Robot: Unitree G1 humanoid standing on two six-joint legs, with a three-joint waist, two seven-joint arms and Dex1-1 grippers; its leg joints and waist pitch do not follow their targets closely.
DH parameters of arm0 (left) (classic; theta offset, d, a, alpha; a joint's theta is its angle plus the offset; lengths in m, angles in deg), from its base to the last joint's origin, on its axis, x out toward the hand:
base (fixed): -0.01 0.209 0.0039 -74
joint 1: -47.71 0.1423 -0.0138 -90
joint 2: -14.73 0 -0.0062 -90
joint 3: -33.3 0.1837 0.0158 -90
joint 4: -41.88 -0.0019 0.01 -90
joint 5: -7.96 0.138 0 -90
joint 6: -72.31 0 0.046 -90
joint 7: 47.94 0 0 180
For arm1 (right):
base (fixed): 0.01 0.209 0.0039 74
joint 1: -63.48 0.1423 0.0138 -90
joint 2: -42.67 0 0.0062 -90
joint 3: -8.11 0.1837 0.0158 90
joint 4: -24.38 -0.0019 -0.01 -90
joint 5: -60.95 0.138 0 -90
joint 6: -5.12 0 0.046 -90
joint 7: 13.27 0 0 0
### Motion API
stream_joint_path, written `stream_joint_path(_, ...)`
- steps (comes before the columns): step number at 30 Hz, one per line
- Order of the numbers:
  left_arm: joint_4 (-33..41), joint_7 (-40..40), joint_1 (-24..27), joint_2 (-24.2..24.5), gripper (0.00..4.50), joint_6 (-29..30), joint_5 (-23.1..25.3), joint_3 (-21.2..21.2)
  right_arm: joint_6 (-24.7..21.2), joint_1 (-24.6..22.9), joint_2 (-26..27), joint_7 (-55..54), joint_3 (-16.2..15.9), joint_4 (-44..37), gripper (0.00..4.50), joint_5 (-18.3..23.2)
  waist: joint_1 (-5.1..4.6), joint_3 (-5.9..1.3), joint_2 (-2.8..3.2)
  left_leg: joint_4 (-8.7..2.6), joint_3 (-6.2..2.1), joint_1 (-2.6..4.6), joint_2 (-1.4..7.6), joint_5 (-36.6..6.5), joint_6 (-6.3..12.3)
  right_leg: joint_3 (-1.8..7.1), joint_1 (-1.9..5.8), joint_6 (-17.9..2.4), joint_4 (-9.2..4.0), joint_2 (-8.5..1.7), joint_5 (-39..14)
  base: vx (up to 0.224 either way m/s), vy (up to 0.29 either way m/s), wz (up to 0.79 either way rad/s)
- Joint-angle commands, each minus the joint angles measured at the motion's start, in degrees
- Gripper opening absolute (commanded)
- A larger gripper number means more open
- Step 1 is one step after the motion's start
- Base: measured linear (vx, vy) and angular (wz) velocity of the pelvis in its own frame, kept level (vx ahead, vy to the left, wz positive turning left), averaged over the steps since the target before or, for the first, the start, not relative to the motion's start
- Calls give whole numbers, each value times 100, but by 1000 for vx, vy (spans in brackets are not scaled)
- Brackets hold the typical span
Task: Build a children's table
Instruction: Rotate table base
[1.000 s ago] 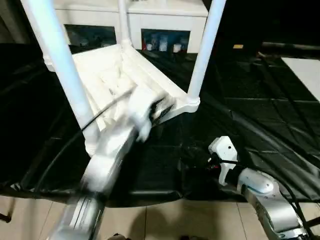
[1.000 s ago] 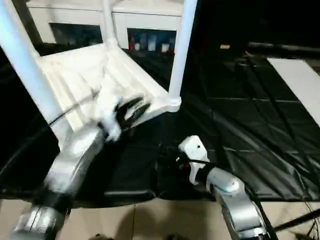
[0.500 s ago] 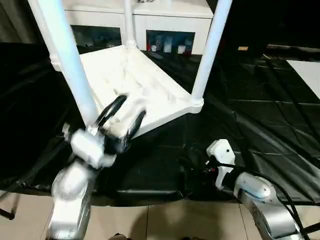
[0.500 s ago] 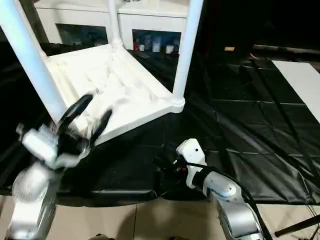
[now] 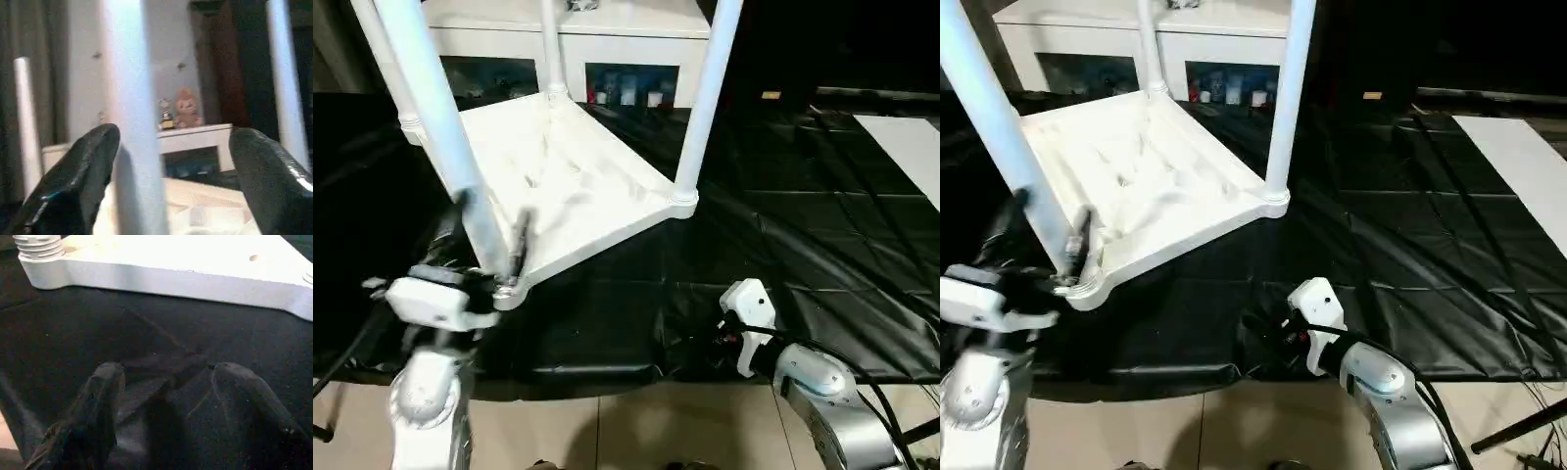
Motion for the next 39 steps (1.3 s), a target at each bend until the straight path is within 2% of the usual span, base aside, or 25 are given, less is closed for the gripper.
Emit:
stream_joint_path(1,4,-178,-6,-24,424,112,-86,-77,8,31,-42,-3,15,-104,317,44,-57,-236,27,-491,-148,155,149,-3123,-58,42,81,38,-675,-185,-4062,0,0,0)
stream_joint_path(4,-36,-178,-148,-48,442,237,-112,-116,-3,46,-43,9,14,-109,317,44,-87,-211,11,-533,-172,167,171,-3348,-81,-15,114,32,-706,-177,-4013,0,0,0)
stream_joint_path(7,-247,-19,-573,69,446,523,-319,-122,-15,85,-40,36,-1,-89,317,50,-145,-164,93,-616,-227,284,216,-3989,-160,-181,162,-16,-784,-145,-3799,0,0,0)
stream_joint_path(8,-345,188,-703,141,446,760,-576,-44,-16,102,-38,47,-10,-74,317,48,-186,-125,113,-745,-268,250,277,-4365,-194,-267,282,-43,-712,-89,-3508,0,0,0)
stream_joint_path(9,-594,376,-912,293,446,990,-630,30,-16,138,-34,65,-34,-50,317,37,-135,-71,173,-1073,-273,35,440,-4849,-290,-239,543,-226,-220,-37,-2781,-91,13,-1)
stream_joint_path(10,-748,621,-1044,372,446,1281,-856,108,-16,156,-31,72,-42,-36,317,33,-27,-15,205,-1388,-205,-234,551,-5267,-336,-221,763,-315,430,14,-2275,-91,13,-1)
stream_joint_path(11,-968,1001,-1197,493,446,1802,-1094,250,-13,169,-33,78,-46,-26,317,26,367,-47,90,-1386,117,-457,508,-5121,-108,8,815,-250,958,46,-1687,-108,-33,10)
stream_joint_path(12,-1167,970,-1311,574,446,1865,-873,267,-15,183,-29,79,-48,-14,317,24,349,-183,-276,-512,190,329,223,-3626,-207,511,32,304,250,-154,-4415,23,-142,23)
stream_joint_path(13,-1338,991,-1423,603,446,2036,-844,252,-14,197,-26,78,-53,-4,317,18,300,-124,-298,448,69,775,-7,-2553,-186,594,-649,304,-683,-536,-6259,23,-142,23)
stream_joint_path(14,-1565,1055,-1581,631,446,2339,-873,232,-11,218,-27,81,-59,11,317,9,307,-160,-249,487,-320,153,-114,-606,134,1009,22,70,-653,-807,-6565,58,-115,-2)
stream_joint_path(15,-1667,1107,-1657,637,446,2520,-926,223,-9,228,-28,84,-62,18,317,4,393,-218,-187,264,-353,44,-48,-441,50,911,210,11,-465,-737,-5930,0,0,0)
stream_joint_path(16,-1806,1111,-1767,683,446,2533,-819,244,-10,242,-28,86,-66,26,317,0,434,-269,-175,-63,-328,36,63,-468,-118,706,281,-109,-262,-524,-4935,0,0,0)
stream_joint_path(17,-2138,1126,-2047,811,446,2641,-569,331,-13,277,-27,90,-70,47,317,-7,362,-249,-68,-334,-187,296,140,-1722,-226,496,21,-529,-59,-34,-2542,-12,-21,23)
stream_joint_path(18,-2246,1161,-2150,854,446,2781,-547,375,-15,292,-25,91,-69,55,317,-9,368,-307,15,-365,-183,327,153,-1958,-247,487,70,-687,-16,-51,-2246,-70,-36,27)
stream_joint_path(19,-2360,1309,-2314,890,446,2932,-586,465,-12,312,-29,93,-62,67,317,-11,336,-305,41,-414,-165,272,171,-1994,-234,491,134,-911,-26,-77,-1727,-70,-36,27)
stream_joint_path(20,-2363,1314,-2319,891,446,2936,-587,468,-12,313,-29,93,-61,68,317,-11,324,-279,49,-464,-191,225,188,-2053,-247,475,184,-950,-39,-101,-1758,0,0,0)
stream_joint_path(21,-2399,1578,-2483,920,446,3199,-746,631,-7,333,-36,91,-45,84,317,-13,292,-271,3,-501,-207,140,187,-2145,-296,472,259,-934,-50,-133,-1896,0,0,0)
stream_joint_path(24,-2500,1954,-2904,880,446,3468,-656,1053,-2,379,-55,57,-20,129,317,-16,295,-263,-21,-496,-174,144,163,-2130,-295,526,234,-878,-122,-177,-2124,0,0,0)
stream_joint_path(27,-2774,2187,-3352,676,446,3572,-441,1380,-22,444,-61,25,-15,194,317,-32,330,-299,-67,-455,-125,153,158,-1714,-188,560,235,-880,-123,-190,-1856,0,0,0)
stream_joint_path(28,-2953,2272,-3561,539,446,3610,-377,1501,-72,486,-65,-73,-28,258,317,-128,323,-302,-87,-459,-132,100,161,-1475,-158,555,291,-929,-97,-204,-1602,0,0,0)
stream_joint_path(31,-3489,2414,-4087,32,446,3640,-148,1927,-78,523,-47,-146,-22,305,317,-177,335,-341,-99,-408,-102,95,148,-1167,-75,551,319,-1035,-59,-196,-1063,0,0,0)
stream_joint_path(32,-3621,2474,-4197,-89,446,3643,-70,2075,-74,530,-37,-155,-15,306,317,-171,368,-382,-43,-369,-101,119,147,-911,-11,544,322,-1098,-21,-198,-653,0,0,0)
stream_joint_path(33,-3621,2474,-4197,-89,446,3643,-70,2075,-74,530,-37,-155,-15,306,317,-171,361,-400,-86,-350,-105,70,148,-598,93,529,372,-1179,30,-194,-111,0,0,0)
stream_joint_path(35,-4207,2290,-4532,-617,446,3454,222,2429,-87,526,-3,-212,-8,295,317,-166,357,-413,-79,-319,-95,58,131,-345,238,512,395,-1274,55,-182,417,0,0,0)
stream_joint_path(39,-4822,1747,-4800,-1098,446,3261,361,2404,-84,520,31,-274,-25,320,317,-192,369,-427,-85,-301,-97,50,149,-230,449,499,445,-1505,81,-205,835,0,0,0)
